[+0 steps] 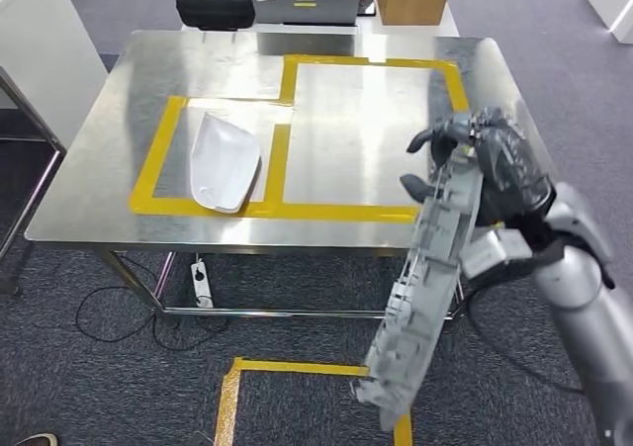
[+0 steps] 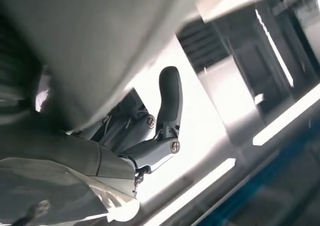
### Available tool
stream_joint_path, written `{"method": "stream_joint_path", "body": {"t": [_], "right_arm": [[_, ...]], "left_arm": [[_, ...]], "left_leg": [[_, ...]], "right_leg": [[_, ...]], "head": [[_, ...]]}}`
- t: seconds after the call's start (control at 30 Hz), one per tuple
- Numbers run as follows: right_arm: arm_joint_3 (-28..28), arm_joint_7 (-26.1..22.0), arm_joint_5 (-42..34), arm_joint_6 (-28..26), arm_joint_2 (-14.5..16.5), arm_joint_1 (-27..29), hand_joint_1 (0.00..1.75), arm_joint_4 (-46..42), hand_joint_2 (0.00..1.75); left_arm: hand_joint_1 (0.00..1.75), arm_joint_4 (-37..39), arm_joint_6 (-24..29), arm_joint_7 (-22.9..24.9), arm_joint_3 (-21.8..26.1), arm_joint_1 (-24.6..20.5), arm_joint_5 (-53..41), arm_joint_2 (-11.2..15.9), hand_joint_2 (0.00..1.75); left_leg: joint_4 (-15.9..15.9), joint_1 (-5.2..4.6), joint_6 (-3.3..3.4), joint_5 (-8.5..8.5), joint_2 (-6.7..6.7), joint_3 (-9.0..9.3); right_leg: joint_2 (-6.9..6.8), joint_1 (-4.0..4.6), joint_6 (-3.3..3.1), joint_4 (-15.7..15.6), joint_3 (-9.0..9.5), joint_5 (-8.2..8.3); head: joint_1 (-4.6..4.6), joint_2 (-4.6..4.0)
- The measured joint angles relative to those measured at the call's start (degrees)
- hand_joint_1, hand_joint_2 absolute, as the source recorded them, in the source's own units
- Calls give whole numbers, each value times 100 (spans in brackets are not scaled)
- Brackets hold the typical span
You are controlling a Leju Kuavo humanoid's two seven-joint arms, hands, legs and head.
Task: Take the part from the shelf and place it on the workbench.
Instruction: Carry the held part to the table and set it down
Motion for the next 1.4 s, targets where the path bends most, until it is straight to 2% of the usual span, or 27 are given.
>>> {"method": "stream_joint_path", "body": {"t": [0.07, 0.1, 0.13, 0.17, 0.23, 0.27, 0.3, 0.43, 0.47, 0.53, 0.57, 0.6, 0.63, 0.67, 0.73, 0.77, 0.8, 0.93, 1.0, 1.07, 1.1, 1.13, 1.17, 1.2, 1.27, 1.33, 1.4], "right_arm": [[116, 182, -93, 568, 68, -830, 175, 640, 175], [212, 305, -108, 782, 155, -1257, 175, 1009, 175], [315, 473, -102, 922, 277, -1686, 175, 1381, 175], [424, 658, -89, 1023, 444, -2133, 175, 1774, 175], [638, 1013, -55, 1154, 849, -3064, 175, 2616, 175], [749, 1127, -29, 1171, 1076, -3499, 175, 3047, 175], [861, 1219, 12, 1142, 1300, -3877, 175, 3469, 175], [1131, 1561, 186, 565, 2078, -4770, 175, 4828, 175], [1161, 1650, 229, 367, 2232, -4925, 175, 5096, 175], [1204, 1827, 370, -84, 2477, -5141, 175, 5560, 175], [1227, 1943, 520, -383, 2577, -5191, 175, 5768, 175], [1257, 2105, 730, -746, 2663, -5194, 175, 5945, 175], [1298, 2300, 989, -1146, 2736, -5175, 175, 6107, 175], [1350, 2521, 1279, -1532, 2790, -5146, 175, 6254, 175], [1494, 2949, 1861, -2112, 2863, -5079, 175, 6512, 175], [1591, 3134, 2143, -2299, 2887, -5036, 175, 6640, 175], [1689, 3292, 2381, -2431, 2912, -4971, 175, 6753, 175], [2056, 3647, 3034, -2557, 2958, -4452, 175, 7142, 175], [2217, 3697, 3309, -2498, 2964, -4162, 175, 7298, 175], [2373, 3697, 3547, -2426, 2964, -3894, 175, 7429, 175], [2444, 3693, 3637, -2401, 2965, -3798, 175, 7471, 175], [2509, 3690, 3711, -2376, 2966, -3740, 175, 7506, 175], [2571, 3690, 3780, -2347, 2967, -3718, 175, 7536, 175], [2629, 3693, 3839, -2310, 2971, -3717, 175, 7560, 175], [2737, 3696, 3943, -2211, 2989, -3727, 175, 7593, 175], [2822, 3696, 4009, -2127, 3029, -3750, 175, 7604, 175], [2898, 3697, 4064, -2060, 3066, -3766, 175, 7611, 175]], "left_arm": [[0, 0, -67, -64, -1, 9, -16, 4, 175], [0, 0, -114, -124, -1, 12, -17, 7, 175], [0, 0, -164, -184, -1, 6, -13, 7, 175], [0, 0, -218, -236, -1, -11, -4, 4, 175], [0, 0, -324, -275, -1, -67, 12, -4, 175], [0, 0, -372, -277, 0, -96, 18, -5, 175], [0, 0, -422, -276, 1, -120, 26, -5, 175], [0, -1, -596, -215, 3, -174, 60, 15, 175], [0, -2, -625, -197, 4, -183, 61, 23, 175], [0, -2, -671, -157, 4, -192, 59, 32, 175], [0, -2, -693, -139, 4, -193, 54, 32, 175], [0, -2, -709, -125, 4, -194, 43, 33, 175], [0, -2, -724, -113, 4, -199, 30, 33, 175], [0, -2, -735, -104, 3, -204, 16, 34, 175], [0, -2, -753, -92, 1, -214, -5, 35, 175], [0, -2, -761, -90, -2, -217, -17, 34, 175], [0, -1, -770, -88, -4, -224, -27, 32, 175], [0, -2, -796, -85, -10, -252, -50, 22, 175], [0, -2, -801, -84, -11, -263, -51, 16, 175], [0, -1, -806, -73, -12, -274, -50, 10, 175], [0, -1, -809, -65, -12, -274, -50, 8, 175], [0, -1, -812, -54, -12, -274, -50, 7, 175], [0, -1, -816, -44, -12, -274, -49, 7, 175], [0, 0, -820, -36, -12, -274, -48, 5, 175], [0, -1, -827, -20, -12, -279, -45, -1, 175], [0, -2, -836, -3, -12, -285, -45, -7, 175], [0, -1, -845, 6, -12, -289, -45, -13, 175]], "left_leg": [[4, -5, 19, 6, -7, -10], [8, -7, 19, 6, -9, -10], [14, -8, 17, 4, -11, -9], [20, -8, 10, 0, -13, -7], [43, -18, -30, -21, -13, -18], [61, -25, -59, -29, -15, -34], [74, -27, -95, -27, -17, -52], [130, 2, -222, -66, -25, -107], [282, 7, -256, -160, -24, -180], [899, 16, -305, -439, -19, -472], [1266, 20, -315, -560, -18, -653], [1522, 24, -319, -599, -18, -789], [1593, 24, -316, -532, -18, -851], [1440, 25, -307, -356, -17, -815], [745, 24, -281, 79, -17, -547], [430, 15, -267, 202, -19, -410], [224, 7, -248, 225, -20, -311], [40, 18, -156, 157, -30, -208], [0, 40, -98, 172, -29, -184], [-1, 40, -63, 163, -25, -183], [0, 38, -55, 157, -23, -177], [1, 37, -48, 148, -23, -165], [2, 35, -46, 138, -26, -146], [2, 35, -49, 125, -32, -121], [6, 24, -80, 96, -45, -79], [4, 14, -141, 83, -55, -62], [-20, 19, -213, 90, -56, -38]], "right_leg": [[-6, 2, 13, 784, -394, -297], [-7, 3, 15, 1027, -534, -326], [-9, 4, 9, 1054, -579, -239], [-11, 3, -4, 853, -519, -46], [-8, 9, -27, 110, -211, 385], [-2, 15, -43, -212, -61, 486], [4, 28, -60, -402, 32, 512], [-10, 50, -179, -506, 99, 455], [-27, 40, -216, -522, 114, 454], [-45, 35, -271, -533, 135, 441], [-45, 37, -287, -533, 145, 432], [-36, 38, -296, -533, 163, 422], [-26, 39, -302, -533, 184, 409], [-18, 39, -302, -532, 210, 395], [-7, 41, -285, -536, 262, 357], [4, 50, -266, -535, 275, 342], [14, 59, -240, -537, 276, 335], [18, 80, -121, -551, 255, 301], [12, 81, -81, -189, 57, 100], [9, 78, -58, 562, -345, -188], [8, 77, -50, 877, -527, -265], [7, 77, -47, 1003, -621, -238], [5, 76, -53, 916, -607, -110], [3, 76, -66, 624, -484, 96], [-7, 84, -112, -164, -101, 433], [-3, 102, -159, -571, 132, 507], [11, 113, -214, -609, 183, 509]], "head": [[28, 0], [32, 0], [36, 0], [42, 0], [44, 0], [42, 0], [37, 0], [33, 0], [25, 0], [15, 0], [12, 0], [9, 0], [5, 0], [1, 0], [2, 0], [1, 0], [-2, 0], [0, 0], [8, 0], [8, 0], [6, 0], [6, 0], [8, 0], [8, 0], [9, 0], [1, 0], [-4, 0]]}}
